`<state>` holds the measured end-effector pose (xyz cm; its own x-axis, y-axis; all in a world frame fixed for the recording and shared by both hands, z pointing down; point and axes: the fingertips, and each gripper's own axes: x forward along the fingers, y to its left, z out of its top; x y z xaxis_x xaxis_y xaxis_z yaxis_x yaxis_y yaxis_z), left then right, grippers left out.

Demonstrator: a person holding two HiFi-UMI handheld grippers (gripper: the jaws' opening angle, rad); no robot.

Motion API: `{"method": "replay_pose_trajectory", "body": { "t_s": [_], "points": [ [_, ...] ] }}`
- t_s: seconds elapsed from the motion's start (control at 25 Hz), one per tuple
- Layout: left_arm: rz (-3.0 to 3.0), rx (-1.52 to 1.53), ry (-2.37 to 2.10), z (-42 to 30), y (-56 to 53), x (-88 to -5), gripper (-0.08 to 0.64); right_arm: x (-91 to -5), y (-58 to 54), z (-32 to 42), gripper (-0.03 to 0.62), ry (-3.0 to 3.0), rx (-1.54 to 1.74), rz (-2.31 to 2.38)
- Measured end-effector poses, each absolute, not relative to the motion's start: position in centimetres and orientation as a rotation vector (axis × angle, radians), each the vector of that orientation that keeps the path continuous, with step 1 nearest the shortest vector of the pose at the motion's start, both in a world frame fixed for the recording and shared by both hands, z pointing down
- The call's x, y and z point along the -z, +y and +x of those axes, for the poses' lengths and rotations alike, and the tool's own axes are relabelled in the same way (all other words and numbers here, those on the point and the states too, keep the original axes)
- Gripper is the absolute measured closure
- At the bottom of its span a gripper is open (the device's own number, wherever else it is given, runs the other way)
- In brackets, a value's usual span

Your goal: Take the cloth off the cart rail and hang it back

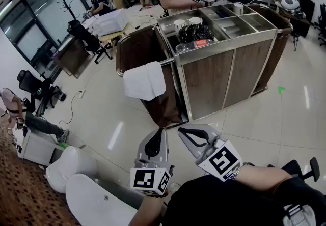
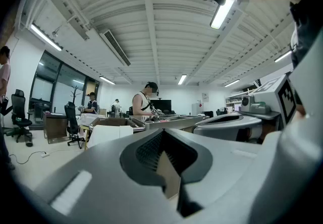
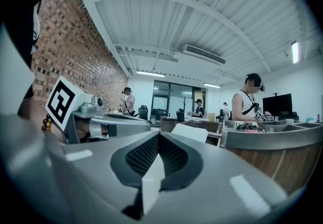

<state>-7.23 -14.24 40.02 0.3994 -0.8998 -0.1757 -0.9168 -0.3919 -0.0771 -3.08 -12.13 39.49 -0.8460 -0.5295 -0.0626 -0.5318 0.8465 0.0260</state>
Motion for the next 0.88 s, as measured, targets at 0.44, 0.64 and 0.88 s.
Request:
{"method": "replay_pose_trajectory", "body": {
  "t_s": [0.44,0.64,0.88],
  "points": [
    [-2.452,-0.14,1.689,-4.7,-16.9,-40.5,0.461,-40.8,-14.0,0.5,0.592,2.977,-0.047,-0.814],
    [-2.462,-0.142,1.759,-5.5,-18.8,-41.3,0.383,-41.0,-14.9,1.3,0.592,2.974,-0.043,-0.814],
    [-2.447,-0.113,1.797,-8.0,-21.9,-41.7,0.273,-41.2,-16.5,0.3,0.592,2.973,-0.046,-0.822]
  ]
}}
